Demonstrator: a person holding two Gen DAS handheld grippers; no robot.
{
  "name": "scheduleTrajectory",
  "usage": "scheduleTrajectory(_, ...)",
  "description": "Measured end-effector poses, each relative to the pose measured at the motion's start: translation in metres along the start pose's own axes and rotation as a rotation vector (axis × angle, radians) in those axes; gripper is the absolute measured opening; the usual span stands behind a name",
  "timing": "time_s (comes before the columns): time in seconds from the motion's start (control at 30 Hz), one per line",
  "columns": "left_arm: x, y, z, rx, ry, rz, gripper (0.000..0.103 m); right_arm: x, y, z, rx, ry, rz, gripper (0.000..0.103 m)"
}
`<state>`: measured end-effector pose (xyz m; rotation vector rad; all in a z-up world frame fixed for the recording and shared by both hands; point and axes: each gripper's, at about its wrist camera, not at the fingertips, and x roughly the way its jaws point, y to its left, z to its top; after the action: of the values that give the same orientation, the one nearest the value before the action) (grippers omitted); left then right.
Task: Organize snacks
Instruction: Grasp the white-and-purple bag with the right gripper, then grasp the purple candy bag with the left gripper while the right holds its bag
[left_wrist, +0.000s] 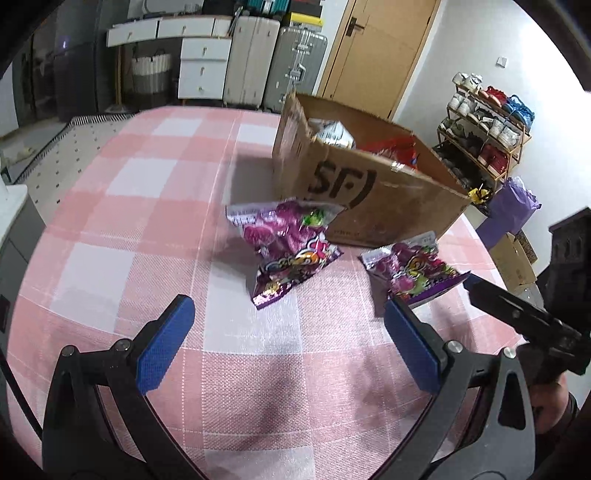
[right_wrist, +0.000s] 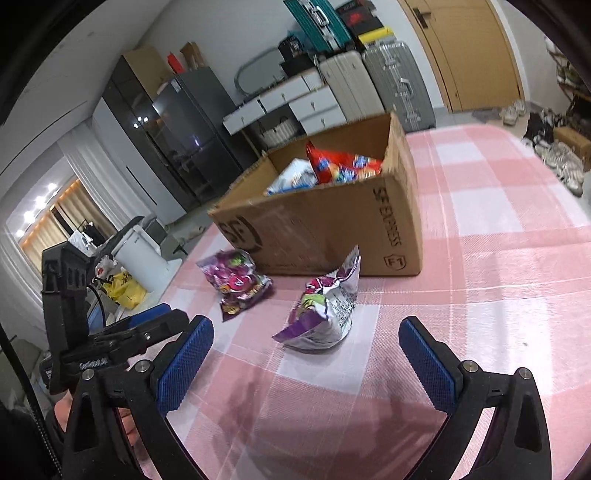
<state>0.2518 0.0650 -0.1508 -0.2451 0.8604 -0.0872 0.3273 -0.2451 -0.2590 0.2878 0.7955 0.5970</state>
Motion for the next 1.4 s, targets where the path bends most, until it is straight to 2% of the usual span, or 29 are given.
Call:
scheduleTrajectory(0.37, 0.030, 0.010, -0.002, -0.052, 0.035, -0.077, 0.102, 0.049, -0.012, 0.014, 0.034, 0.071, 0.012, 0.102)
scheduleTrajectory(0.6, 0.041, 0.012, -0.001, -0.051, 0.055, -0.076, 0.102, 0.064, -0.011, 0.014, 0.019, 0.095, 0.003, 0.101)
scheduleTrajectory(0.63, 0.041, 0.012, -0.002, -0.052, 0.053, -0.072, 0.102, 0.066, -0.010, 0.015, 0.019, 0.096, -0.001, 0.099)
scheduleTrajectory(0.7, 0.044, 0.013, 0.000, -0.057, 0.054, -0.071, 0.102, 0.069, -0.008, 0.015, 0.018, 0.094, 0.012, 0.082)
scheduleTrajectory(0.77, 0.044, 0.015, -0.001, -0.063, 0.059, -0.066, 0.102, 0.073, -0.006, 0.015, 0.011, 0.098, 0.011, 0.074)
scheduleTrajectory(0.8, 0.044, 0.016, -0.002, -0.064, 0.063, -0.062, 0.102, 0.074, -0.005, 0.014, 0.000, 0.098, 0.011, 0.059)
scheduleTrajectory(0.87, 0.046, 0.017, -0.002, -0.071, 0.070, -0.053, 0.102, 0.077, -0.005, 0.012, -0.004, 0.120, 0.035, 0.041)
scheduleTrajectory(1.0, 0.047, 0.022, 0.001, -0.093, 0.076, -0.042, 0.102, 0.074, -0.008, 0.010, 0.005, 0.111, 0.064, 0.036)
scheduleTrajectory(1.4, 0.048, 0.032, 0.013, -0.150, 0.094, 0.017, 0.102, 0.055, -0.004, 0.008, 0.002, 0.049, 0.171, 0.035)
